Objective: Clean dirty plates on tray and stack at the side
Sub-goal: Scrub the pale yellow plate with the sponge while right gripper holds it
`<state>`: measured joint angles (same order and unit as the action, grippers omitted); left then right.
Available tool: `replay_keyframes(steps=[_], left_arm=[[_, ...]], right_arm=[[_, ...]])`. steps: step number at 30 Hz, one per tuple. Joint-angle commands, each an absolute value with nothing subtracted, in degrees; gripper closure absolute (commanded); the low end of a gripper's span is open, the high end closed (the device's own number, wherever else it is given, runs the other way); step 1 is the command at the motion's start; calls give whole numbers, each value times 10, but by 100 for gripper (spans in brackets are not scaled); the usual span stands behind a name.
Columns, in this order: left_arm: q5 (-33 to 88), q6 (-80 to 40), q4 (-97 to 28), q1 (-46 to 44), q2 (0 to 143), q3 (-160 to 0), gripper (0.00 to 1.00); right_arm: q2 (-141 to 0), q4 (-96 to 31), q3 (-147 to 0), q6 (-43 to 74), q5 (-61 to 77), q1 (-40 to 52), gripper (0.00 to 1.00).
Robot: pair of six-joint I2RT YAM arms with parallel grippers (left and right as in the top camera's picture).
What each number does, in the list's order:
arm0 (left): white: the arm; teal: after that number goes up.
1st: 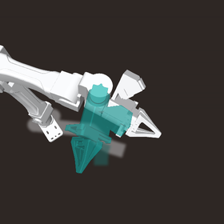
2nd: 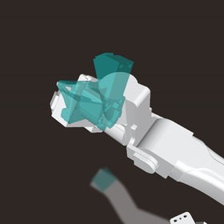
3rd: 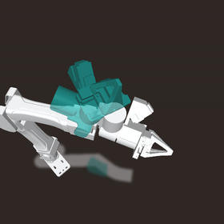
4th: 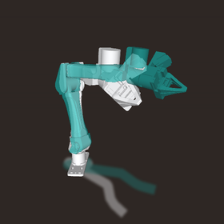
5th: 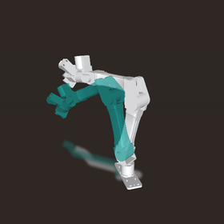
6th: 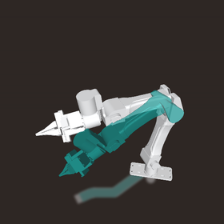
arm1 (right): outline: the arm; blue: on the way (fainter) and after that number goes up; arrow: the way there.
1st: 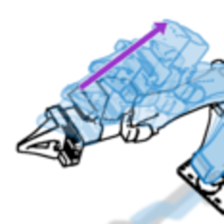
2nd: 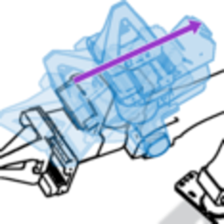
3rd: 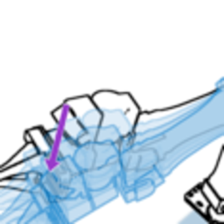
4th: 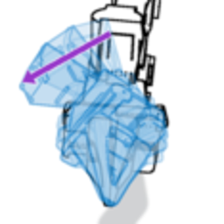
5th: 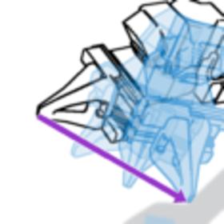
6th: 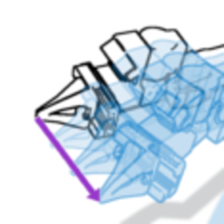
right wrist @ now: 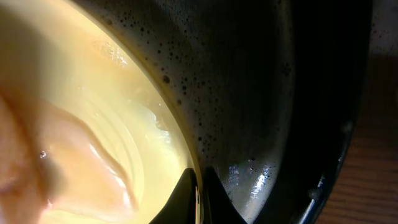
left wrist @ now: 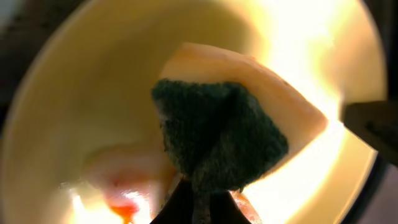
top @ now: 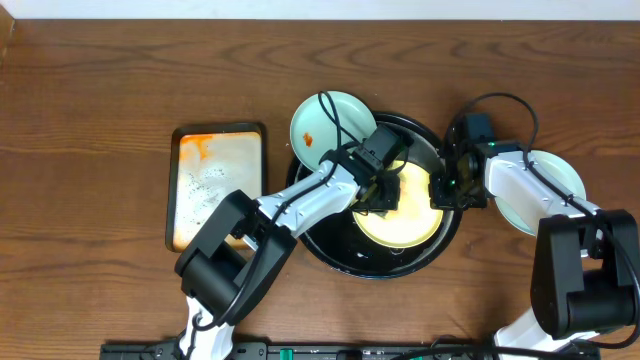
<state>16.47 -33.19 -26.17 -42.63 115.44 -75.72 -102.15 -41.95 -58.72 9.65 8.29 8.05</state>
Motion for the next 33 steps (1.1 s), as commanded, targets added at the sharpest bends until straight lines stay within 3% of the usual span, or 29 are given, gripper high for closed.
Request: replay_keyframes(steps=[1,19,33], left_arm=[[62,-333,-296,-425,1193,-751,92],[-183,-274,-399,-426,1195,-822,93],[-202,-275,-514,-426,1180,-934,92]], right_arm=[[-1020,-422,-583,103,69,79,99],[-1020,-434,-583,103,69,79,99],[-1020,-438,-583,103,69,79,99]])
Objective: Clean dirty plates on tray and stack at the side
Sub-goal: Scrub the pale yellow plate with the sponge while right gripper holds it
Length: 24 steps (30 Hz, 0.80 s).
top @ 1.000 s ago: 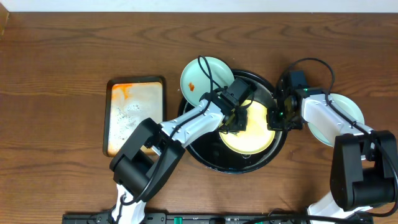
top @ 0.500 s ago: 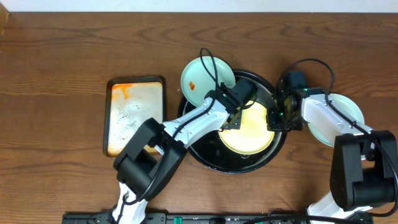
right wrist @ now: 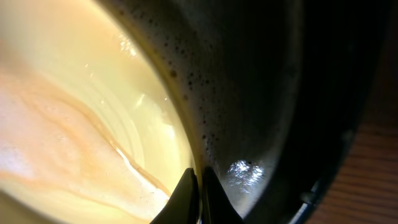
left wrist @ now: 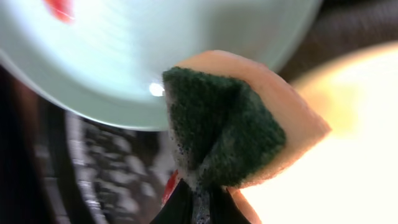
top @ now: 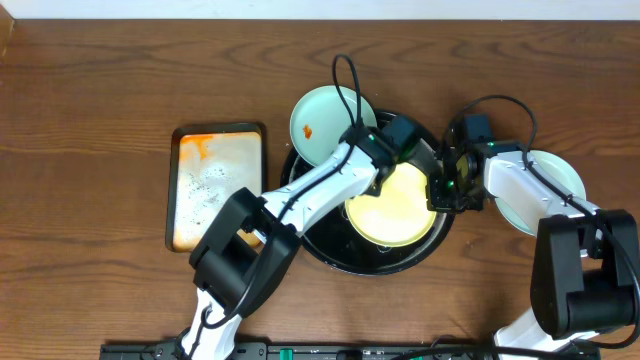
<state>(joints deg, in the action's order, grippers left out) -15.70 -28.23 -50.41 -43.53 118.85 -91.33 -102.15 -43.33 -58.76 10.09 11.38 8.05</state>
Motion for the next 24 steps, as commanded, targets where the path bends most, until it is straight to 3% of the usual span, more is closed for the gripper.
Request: replay_keyframes(steps=[1,6,16,24], left_arm=[[-202,-275,-516,-426,1174,-935,92],[-181,-292,-548,-415,1145,-935,91],[60,-252,-565,-318,1104,-935,92],[135,-185,-596,-259,1100,-935,92]], right_arm=[[-1020,-437,-583,103,69,79,99],[-1016,-435,-587,90,69,79,99],[-931,-434,-606,65,68,80,99],[-831,-426,-608,59,-50,98,99]])
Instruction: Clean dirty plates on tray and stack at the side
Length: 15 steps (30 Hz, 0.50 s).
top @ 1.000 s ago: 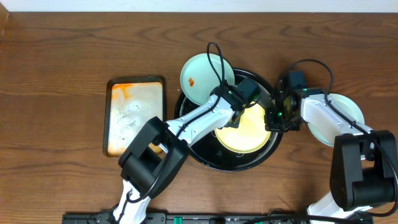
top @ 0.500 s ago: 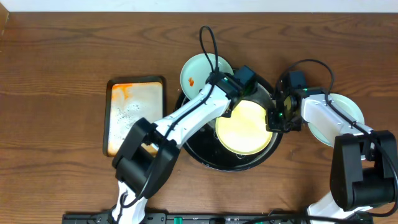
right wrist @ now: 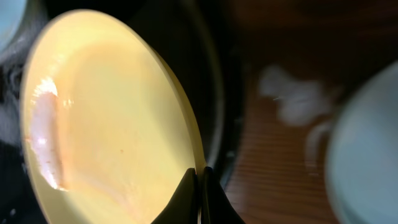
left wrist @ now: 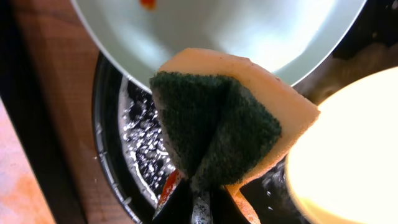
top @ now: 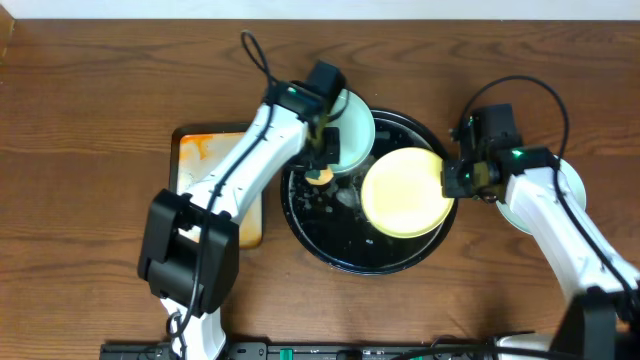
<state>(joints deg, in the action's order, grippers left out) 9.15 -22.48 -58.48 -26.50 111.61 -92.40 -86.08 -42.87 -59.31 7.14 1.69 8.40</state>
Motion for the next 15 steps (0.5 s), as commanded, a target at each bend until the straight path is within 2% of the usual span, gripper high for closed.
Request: replay_keyframes(steps=[1,15], left_arm=[[135,-177,-600,-258,1100,-935,92],[135,-171,-609,-258,1092,-935,92]], right_arm=[[-819,-424,-608,49,-66,104,99],[-728,-381,-608,-29,-255,236,99]])
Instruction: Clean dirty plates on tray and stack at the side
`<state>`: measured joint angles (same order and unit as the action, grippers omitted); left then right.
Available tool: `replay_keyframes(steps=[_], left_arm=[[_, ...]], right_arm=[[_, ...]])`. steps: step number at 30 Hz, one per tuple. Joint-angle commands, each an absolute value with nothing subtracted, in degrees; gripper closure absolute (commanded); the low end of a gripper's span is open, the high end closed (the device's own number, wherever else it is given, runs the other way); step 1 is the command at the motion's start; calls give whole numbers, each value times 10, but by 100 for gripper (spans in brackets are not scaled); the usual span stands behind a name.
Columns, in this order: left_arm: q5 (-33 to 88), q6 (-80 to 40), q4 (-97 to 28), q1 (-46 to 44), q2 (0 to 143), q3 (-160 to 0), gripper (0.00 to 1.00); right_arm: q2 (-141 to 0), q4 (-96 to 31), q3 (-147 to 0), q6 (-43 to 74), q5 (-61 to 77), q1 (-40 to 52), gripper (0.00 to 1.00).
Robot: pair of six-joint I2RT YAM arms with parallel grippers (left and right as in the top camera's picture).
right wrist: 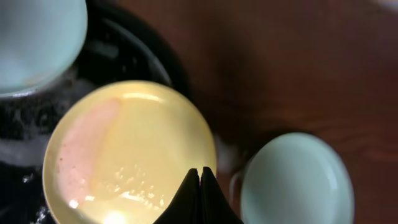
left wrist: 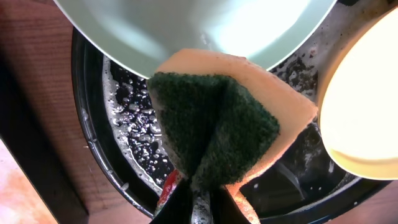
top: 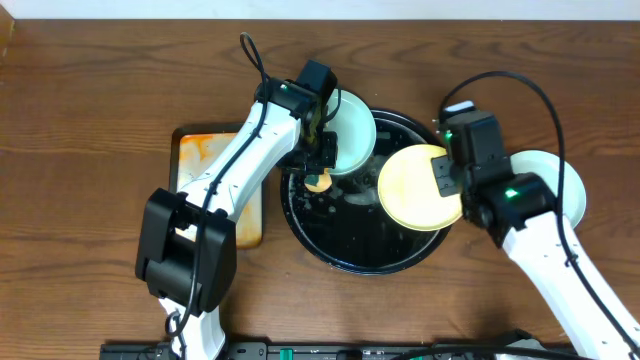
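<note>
My right gripper [top: 441, 178] [right wrist: 200, 186] is shut on the rim of a yellow plate [top: 418, 187] [right wrist: 130, 155], held above the right side of the black basin [top: 360, 245]. The plate is wet, with a pinkish smear on its left. My left gripper [top: 319, 166] [left wrist: 199, 202] is shut on an orange sponge [left wrist: 217, 118] with a green scouring face, low over the basin's left side. A pale green plate [top: 350, 130] [left wrist: 186, 25] leans on the basin's far rim just beyond the sponge.
An orange-stained metal tray [top: 215, 190] lies left of the basin. Another pale green plate [top: 548, 180] [right wrist: 289, 180] sits on the wooden table to the right of the basin. The basin floor [left wrist: 124, 143] is wet and foamy.
My right gripper with the yellow plate now stands higher and a little further right, the plate seen face-on. My left gripper and the sponge have barely shifted.
The sponge was first pressed on the yellow plate in the basin while my right gripper held its rim. Then the sponge was at the plate's far edge. Later it was at the basin's left, and the yellow plate was raised; now it is nearer the right rim.
</note>
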<state>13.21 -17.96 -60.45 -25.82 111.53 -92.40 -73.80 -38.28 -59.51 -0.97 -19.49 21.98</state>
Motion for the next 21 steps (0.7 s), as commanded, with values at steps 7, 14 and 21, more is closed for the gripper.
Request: replay_keyframes(steps=[7,14,21], left_arm=[[135,-167,-616,-259,1092,-931,87],[135,-168,-563,-292,1093,-894,87],[92,-215,-528,-306,1093,-826,87]], right_arm=[[-777,-442,-607,65,-137,159,80],[-879,-448,-607,68,97,-1,60],[-954,-449,-607,32,185,-45,57]])
